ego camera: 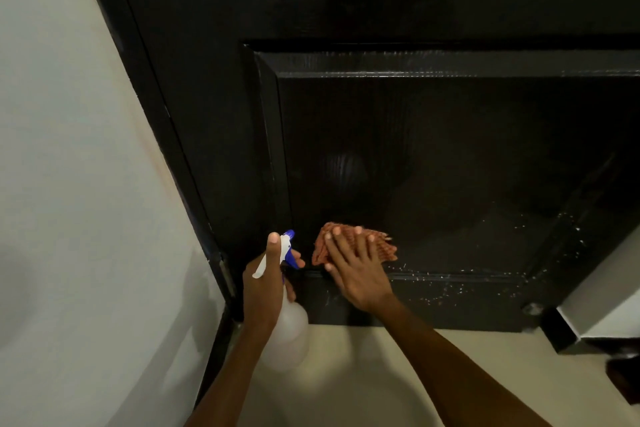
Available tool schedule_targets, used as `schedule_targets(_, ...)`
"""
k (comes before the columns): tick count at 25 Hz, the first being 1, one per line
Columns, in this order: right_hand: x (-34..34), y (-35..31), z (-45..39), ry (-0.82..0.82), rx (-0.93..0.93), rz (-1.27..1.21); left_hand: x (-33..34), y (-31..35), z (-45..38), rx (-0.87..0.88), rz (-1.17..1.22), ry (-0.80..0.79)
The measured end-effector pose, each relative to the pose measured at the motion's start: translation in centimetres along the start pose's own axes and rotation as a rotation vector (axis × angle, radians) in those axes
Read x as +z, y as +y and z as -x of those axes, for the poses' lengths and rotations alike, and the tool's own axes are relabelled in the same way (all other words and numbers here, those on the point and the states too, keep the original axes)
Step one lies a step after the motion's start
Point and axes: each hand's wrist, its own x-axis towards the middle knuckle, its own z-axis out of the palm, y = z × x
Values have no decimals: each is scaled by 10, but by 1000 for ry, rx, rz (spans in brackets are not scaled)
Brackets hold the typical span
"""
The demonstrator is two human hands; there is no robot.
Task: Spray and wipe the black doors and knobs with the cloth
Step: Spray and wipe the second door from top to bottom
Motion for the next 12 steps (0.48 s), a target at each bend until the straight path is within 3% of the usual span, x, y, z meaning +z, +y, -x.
schedule_targets(2, 15, -19, -6, -183, -214, 43, -9, 0, 3, -40, -14, 47)
schedule_targets(4, 23, -23, -13, -414, -294, 37, -17, -5, 2, -77, 3, 63)
schedule_targets(5, 25, -22, -15, -426, -335, 65, -21, -7, 2, -84, 3, 67)
schedule_targets(8, 21, -8, -12, -231, -370, 189, -21, -12, 3, -74, 6, 61)
schedule_targets(12, -33, 43, -30, 190, -234, 194, -23, -8, -1, -39, 16, 69)
